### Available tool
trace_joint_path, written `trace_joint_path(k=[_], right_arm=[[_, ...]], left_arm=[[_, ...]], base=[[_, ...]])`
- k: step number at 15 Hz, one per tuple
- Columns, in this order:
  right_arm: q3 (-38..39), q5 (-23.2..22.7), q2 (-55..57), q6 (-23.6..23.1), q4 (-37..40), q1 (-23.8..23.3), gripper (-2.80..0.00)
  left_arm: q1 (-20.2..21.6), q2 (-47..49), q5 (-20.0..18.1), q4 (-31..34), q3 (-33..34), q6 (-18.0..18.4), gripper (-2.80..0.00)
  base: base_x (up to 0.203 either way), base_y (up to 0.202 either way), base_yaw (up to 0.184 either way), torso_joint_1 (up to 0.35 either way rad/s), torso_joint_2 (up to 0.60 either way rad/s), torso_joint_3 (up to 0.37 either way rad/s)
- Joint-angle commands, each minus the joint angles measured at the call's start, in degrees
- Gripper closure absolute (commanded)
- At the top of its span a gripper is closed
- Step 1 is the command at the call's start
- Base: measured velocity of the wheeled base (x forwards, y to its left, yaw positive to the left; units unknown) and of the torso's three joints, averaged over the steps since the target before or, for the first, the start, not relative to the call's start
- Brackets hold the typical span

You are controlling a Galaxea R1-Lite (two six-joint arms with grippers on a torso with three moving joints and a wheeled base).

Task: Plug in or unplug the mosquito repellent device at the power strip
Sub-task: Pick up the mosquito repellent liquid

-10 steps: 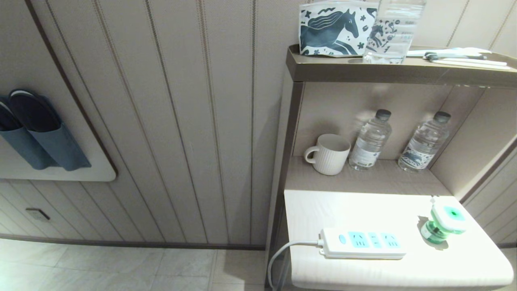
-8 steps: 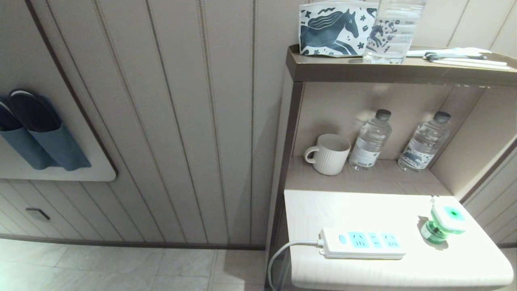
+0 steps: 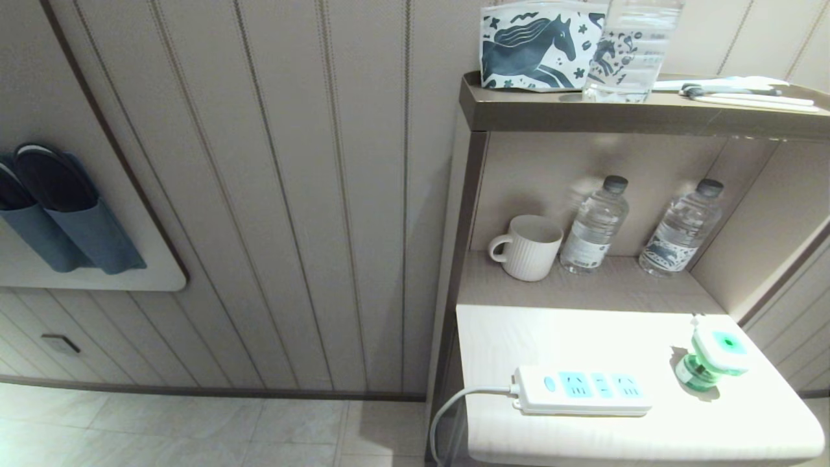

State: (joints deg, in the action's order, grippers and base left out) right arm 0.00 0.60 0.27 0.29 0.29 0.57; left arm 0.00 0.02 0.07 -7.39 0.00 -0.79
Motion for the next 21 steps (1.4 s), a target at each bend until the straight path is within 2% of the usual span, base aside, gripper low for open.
trace_joint_path(k=[1,21], right_arm=[[0.0,0.02,0.0,0.06,-0.03,0.05,0.0],[0.0,0.02,0.0,0.06,-0.01,0.05,0.0]], left_arm=[[0.0,0.06,0.01,-0.08,0.0,0.0,0.0],[0.0,0.06,0.01,-0.08,0.0,0.0,0.0]], base=[[0.0,0.0,0.0,0.0,0.0,0.0],[0.0,0.0,0.0,0.0,0.0,0.0]])
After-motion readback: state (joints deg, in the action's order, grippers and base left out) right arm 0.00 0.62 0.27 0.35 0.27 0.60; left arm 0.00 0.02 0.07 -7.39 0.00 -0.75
